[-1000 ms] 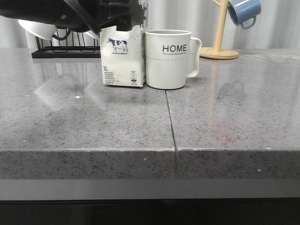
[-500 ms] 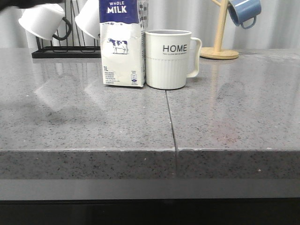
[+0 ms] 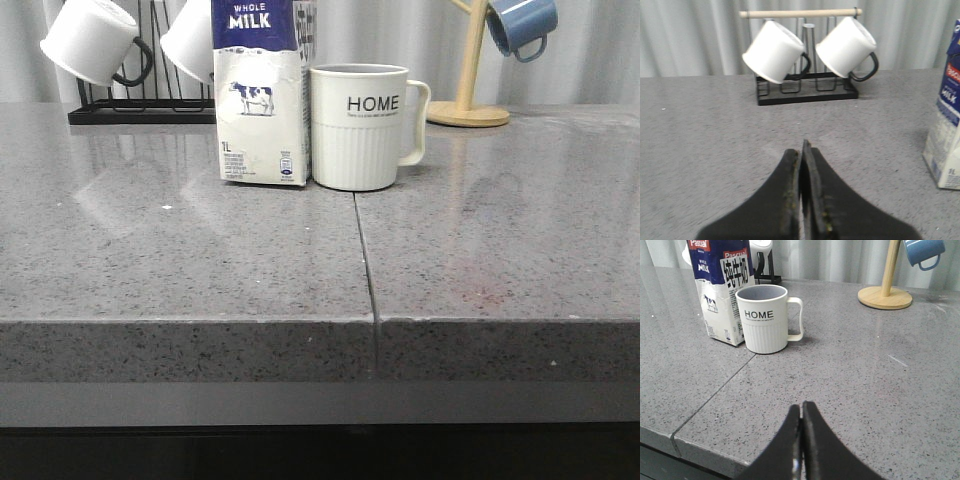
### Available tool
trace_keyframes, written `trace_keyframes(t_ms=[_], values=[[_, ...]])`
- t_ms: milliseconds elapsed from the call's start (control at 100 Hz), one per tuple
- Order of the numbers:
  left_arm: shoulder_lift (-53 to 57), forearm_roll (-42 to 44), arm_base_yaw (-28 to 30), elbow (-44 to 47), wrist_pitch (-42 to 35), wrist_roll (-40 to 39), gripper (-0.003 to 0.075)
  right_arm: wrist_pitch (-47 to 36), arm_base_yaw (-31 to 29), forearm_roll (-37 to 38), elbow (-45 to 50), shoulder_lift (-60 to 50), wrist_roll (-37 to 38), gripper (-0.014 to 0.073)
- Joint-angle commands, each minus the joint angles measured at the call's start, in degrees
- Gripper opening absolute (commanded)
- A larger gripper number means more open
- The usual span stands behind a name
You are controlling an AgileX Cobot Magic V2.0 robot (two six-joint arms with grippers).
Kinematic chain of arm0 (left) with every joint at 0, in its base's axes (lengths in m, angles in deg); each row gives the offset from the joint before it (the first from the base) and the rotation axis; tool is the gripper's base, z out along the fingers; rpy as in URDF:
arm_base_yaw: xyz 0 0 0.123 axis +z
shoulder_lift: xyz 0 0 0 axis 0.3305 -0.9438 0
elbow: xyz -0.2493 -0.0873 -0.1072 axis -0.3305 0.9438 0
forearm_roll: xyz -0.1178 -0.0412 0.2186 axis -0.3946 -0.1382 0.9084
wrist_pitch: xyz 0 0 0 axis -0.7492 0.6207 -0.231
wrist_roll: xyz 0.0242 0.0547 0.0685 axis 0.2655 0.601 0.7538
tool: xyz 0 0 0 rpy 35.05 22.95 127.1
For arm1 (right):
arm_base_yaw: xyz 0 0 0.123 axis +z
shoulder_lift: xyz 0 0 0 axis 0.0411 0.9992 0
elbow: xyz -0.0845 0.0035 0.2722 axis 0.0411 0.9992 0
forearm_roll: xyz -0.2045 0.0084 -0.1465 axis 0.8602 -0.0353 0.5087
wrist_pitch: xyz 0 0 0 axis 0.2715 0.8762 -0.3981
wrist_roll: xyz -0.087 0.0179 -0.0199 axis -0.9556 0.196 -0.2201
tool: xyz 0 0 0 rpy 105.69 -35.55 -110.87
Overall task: Place milk next to cup
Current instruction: 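Lower the carton onto the table and open the left gripper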
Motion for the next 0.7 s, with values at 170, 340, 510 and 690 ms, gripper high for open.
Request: trace_keyframes(t_ms=[170, 340, 510, 690], values=[[13.16, 1.64, 3.17, 4.37, 2.11, -0.07, -0.002, -4.55, -0.02, 0.4, -1.54, 0.46, -0.24, -0.0066], [21.49, 1.64, 3.17, 9.14, 3.78, -0.07, -0.002, -4.55, -0.02, 0.4, -1.54, 0.46, -0.24, -0.0066], [28.21, 1.53, 3.21, 11.91, 6.13, -0.07, -0.002, -4.55, -0.02, 0.4, -1.54, 0.46, -0.24, -0.0066], [33.92, 1.53, 3.21, 15.1, 8.69, -0.07, -0.002, -4.55, -0.02, 0.4, -1.54, 0.46, -0.24, -0.0066]])
